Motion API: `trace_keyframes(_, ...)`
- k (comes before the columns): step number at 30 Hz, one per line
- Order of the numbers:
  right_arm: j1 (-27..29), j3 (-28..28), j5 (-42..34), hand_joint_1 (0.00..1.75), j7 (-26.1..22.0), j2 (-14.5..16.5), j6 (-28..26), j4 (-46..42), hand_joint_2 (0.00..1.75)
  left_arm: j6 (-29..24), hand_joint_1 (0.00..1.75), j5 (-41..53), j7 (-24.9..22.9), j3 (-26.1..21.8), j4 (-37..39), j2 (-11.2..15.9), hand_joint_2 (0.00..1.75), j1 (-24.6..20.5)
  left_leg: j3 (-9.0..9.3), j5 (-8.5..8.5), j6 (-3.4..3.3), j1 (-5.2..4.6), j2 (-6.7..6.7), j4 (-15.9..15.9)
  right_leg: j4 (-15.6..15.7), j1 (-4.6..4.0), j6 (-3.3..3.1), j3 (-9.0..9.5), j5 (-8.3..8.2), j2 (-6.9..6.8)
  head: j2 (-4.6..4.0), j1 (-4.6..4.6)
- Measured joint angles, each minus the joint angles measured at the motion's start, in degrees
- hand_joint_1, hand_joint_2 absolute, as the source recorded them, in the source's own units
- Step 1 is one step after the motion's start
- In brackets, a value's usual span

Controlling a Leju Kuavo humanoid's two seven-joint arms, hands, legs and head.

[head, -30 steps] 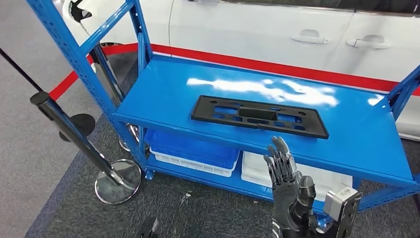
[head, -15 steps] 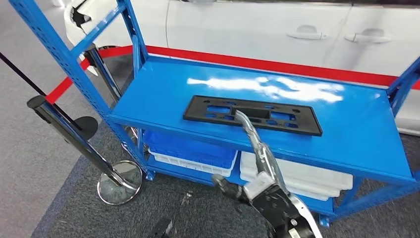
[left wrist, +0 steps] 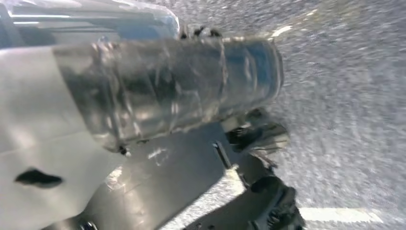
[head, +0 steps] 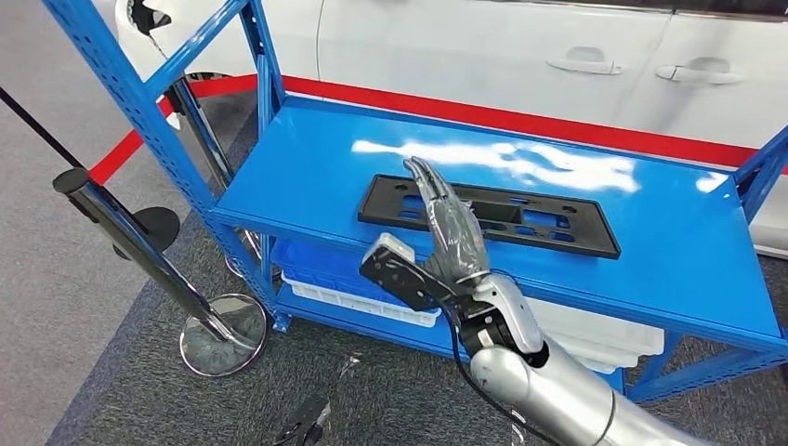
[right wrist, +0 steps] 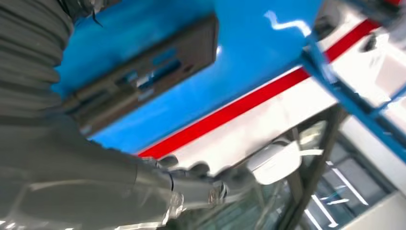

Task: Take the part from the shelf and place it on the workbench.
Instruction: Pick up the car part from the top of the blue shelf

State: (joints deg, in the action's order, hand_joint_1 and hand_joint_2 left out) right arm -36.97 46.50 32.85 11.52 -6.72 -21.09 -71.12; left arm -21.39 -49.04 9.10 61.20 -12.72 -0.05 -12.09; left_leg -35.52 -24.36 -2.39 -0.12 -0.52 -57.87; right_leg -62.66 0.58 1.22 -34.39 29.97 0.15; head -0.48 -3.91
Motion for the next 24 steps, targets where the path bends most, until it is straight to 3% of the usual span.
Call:
trace_keyframes(2,-2.72,0.17,0.85,0.0,-0.05,0.63,-0.12,5.01,1.75,0.22,0.0,-0.07,0.84,0.0,0.0,-0.4,0.0,-0.16,0.13,0.02,-0.45,-0.02,0.04,0.15,-7.12,0.01,0.15,-3.56,3.06,0.01,0.0,0.09)
trace_keyframes(4,-4.4,0.42,2.03,0.0,0.23,0.96,0.2,9.52,1.75,0.34,0.0,-0.15,1.62,0.0,0.0,-0.73,0.0,-0.01,0.17,-0.1,-0.65,0.0,-0.04,0.06,-12.42,0.05,0.34,-6.69,4.08,0.02,0.0,0.09)
trace_keyframes(5,-5.08,0.6,2.73,0.0,0.5,1.02,0.51,11.38,1.75,0.43,0.0,-0.18,1.94,0.0,0.0,-0.83,0.0,0.13,0.21,-0.22,-0.66,0.03,-0.13,-0.05,-12.03,0.14,0.43,-6.91,2.94,0.01,0.0,0.1)
trace_keyframes(6,-5.81,0.77,3.54,0.0,0.87,1.04,0.96,13.07,1.75,0.55,0.0,-0.2,2.25,0.0,0.0,-0.93,0.0,0.28,0.26,-0.38,-0.58,0.08,-0.24,-0.26,-9.57,0.27,0.49,-6.14,0.9,-0.01,0.0,0.11)
trace_keyframes(8,-7.42,1.16,5.48,0.0,1.81,1.06,2.15,16.19,1.75,0.85,0.0,-0.2,2.79,0.0,0.0,-1.2,0.0,0.53,0.21,-0.94,-0.18,0.04,-0.4,-0.93,-2.15,0.48,0.56,-3.23,-3.07,-0.1,0.0,0.14)
trace_keyframes(9,-8.17,1.44,6.39,0.0,2.39,1.09,2.94,17.7,1.75,1.01,0.0,-0.2,3.03,0.0,0.0,-1.34,0.0,0.63,0.02,-1.18,0.08,-0.05,-0.45,-1.31,0.46,0.48,0.45,-2.14,-3.96,-0.07,0.0,0.16)
trace_keyframes(10,-8.75,1.77,7.06,0.0,2.92,1.11,3.74,19.12,1.75,1.15,0.0,-0.22,3.27,0.0,0.0,-1.48,0.0,0.76,-0.17,-1.29,0.37,-0.14,-0.47,-1.57,1.88,0.42,0.28,-1.59,-4.15,-0.04,0.0,0.13)
trace_keyframes(14,-10.09,2.73,7.64,0.0,4.47,1.13,5.54,23.66,1.75,1.35,0.0,-0.42,3.85,0.0,0.0,-1.83,0.0,1.37,-0.6,-1.76,1.43,-0.17,-0.34,-2.18,2.67,0.41,-0.8,-1.13,-4.13,0.12,0.0,-0.02)
trace_keyframes(16,-10.83,3.01,7.69,0.0,4.64,1.18,5.6,25.03,1.75,1.39,0.0,-0.5,3.91,0.0,0.0,-1.91,0.0,1.38,-2.6,-4.11,2.04,-0.02,-0.07,-6.65,2.92,0.57,-1.28,-0.77,-4.19,0.08,0.0,-0.27)
trace_keyframes(18,-11.21,3.3,7.69,0.0,4.87,1.22,6.09,26.15,1.75,1.45,0.0,-0.56,3.89,0.0,0.0,-1.97,0.0,1.42,-6.33,-7.08,2.46,0.13,0.08,-14.21,2.94,0.48,-1.53,-0.59,-4.09,0.02,0.0,-0.41)
trace_keyframes(19,-11.26,3.46,7.53,0.0,5.18,1.24,6.7,26.7,1.75,1.48,0.0,-0.58,3.8,0.0,0.0,-2.01,0.0,1.5,-7.97,-7.69,2.53,0.16,0.1,-17.09,2.94,0.43,-1.59,-0.52,-4.05,0.02,0.0,-0.41)
trace_keyframes(20,-11.3,3.61,7.25,0.0,5.68,1.24,7.6,27.27,1.75,1.51,0.0,-0.6,3.69,0.0,0.0,-2.03,0.0,1.57,-8.76,-7.29,2.5,0.17,0.11,-18.07,2.94,0.39,-1.63,-0.44,-4.0,0.04,0.0,-0.4)
trace_keyframes(21,-11.4,3.74,6.83,0.0,6.25,1.24,8.57,27.88,1.75,1.56,0.0,-0.61,3.57,0.0,0.0,-2.05,0.0,1.61,-8.45,-5.81,2.37,0.17,0.11,-16.77,2.94,0.38,-1.65,-0.34,-3.94,0.09,0.0,-0.41)
trace_keyframes(24,-11.98,3.97,5.45,0.0,7.47,1.22,10.66,29.54,1.75,1.73,0.0,-0.6,3.23,0.0,0.0,-2.1,0.0,1.56,-3.43,-0.36,1.67,0.01,0.08,-5.34,2.96,0.32,-1.47,-0.09,-3.71,0.33,0.0,-0.4)
